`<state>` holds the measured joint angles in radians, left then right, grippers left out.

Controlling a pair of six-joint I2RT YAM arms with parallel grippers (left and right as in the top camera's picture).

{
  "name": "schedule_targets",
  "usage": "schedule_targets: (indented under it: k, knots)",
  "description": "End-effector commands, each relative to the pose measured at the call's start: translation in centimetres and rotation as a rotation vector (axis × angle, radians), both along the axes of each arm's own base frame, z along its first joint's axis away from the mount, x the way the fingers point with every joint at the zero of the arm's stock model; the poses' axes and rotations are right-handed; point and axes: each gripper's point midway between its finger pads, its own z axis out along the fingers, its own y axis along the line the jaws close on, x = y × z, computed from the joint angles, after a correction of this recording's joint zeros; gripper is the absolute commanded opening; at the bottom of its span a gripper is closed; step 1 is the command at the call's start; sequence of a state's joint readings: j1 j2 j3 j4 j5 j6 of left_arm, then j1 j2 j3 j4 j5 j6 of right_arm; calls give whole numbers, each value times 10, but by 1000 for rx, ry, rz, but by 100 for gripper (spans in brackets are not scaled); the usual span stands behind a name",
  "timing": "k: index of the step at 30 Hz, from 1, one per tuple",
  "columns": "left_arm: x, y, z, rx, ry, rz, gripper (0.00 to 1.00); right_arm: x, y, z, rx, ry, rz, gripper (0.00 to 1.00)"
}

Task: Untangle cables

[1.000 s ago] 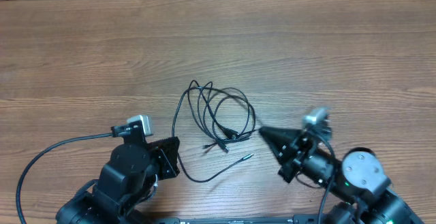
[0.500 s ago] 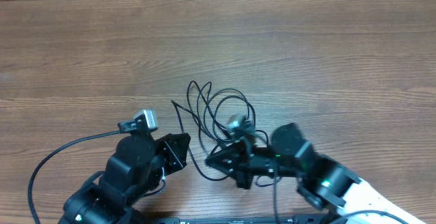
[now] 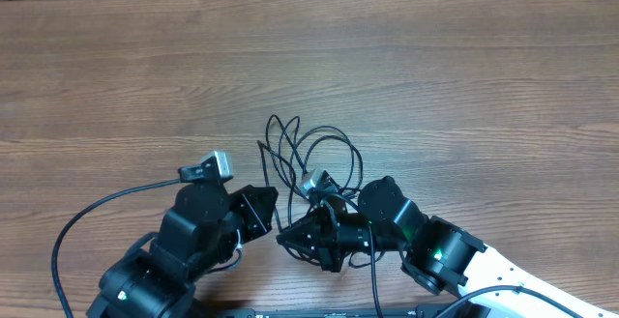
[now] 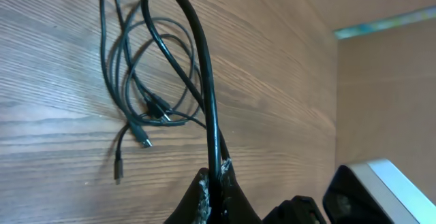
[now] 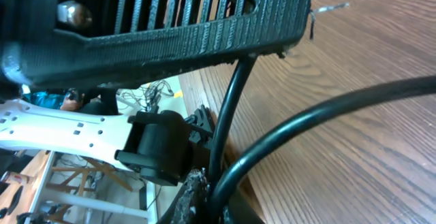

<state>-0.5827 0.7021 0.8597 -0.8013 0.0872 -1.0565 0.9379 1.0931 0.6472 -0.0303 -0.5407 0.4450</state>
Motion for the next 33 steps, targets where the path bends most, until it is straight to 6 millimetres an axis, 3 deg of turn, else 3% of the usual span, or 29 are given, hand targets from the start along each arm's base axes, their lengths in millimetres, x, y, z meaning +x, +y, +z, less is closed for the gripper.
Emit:
schedule_targets:
  k: [1,8,13,16,17,20,23,24,25,29,32,33]
  knots:
    - [-3,-7,-3,-21,26,-32,5,7,2,11,17,-34,-34,8]
    - [-4,-14,0,-48,26,-63,4,8,2,8,8,-31,-40,11]
    - [-1,-17,6,-67,2,-69,5,9,2,3,-11,-28,-40,4]
    - [-2,-16,4,-56,5,-70,8,8,2,2,-22,-161,10,4]
    - [-3,-16,3,-50,8,-73,14,11,1,0,-37,-225,18,4]
    - [-8,-11,-6,0,25,-86,39,49,-14,-12,-155,-346,-151,4]
    - [-15,3,-24,78,83,-56,79,84,-36,-14,-250,-387,-330,4]
    - [-17,10,-30,110,104,-38,96,92,-43,-10,-267,-389,-366,4]
    - [-19,16,-35,138,120,-20,100,100,-49,-4,-280,-389,-397,4]
    - [-25,36,-50,234,165,34,100,145,-94,34,-373,-399,-612,4]
    - [-25,43,-53,264,171,54,100,172,-131,86,-397,-445,-750,4]
    - [-24,45,-53,276,169,65,99,178,-142,112,-383,-474,-786,4]
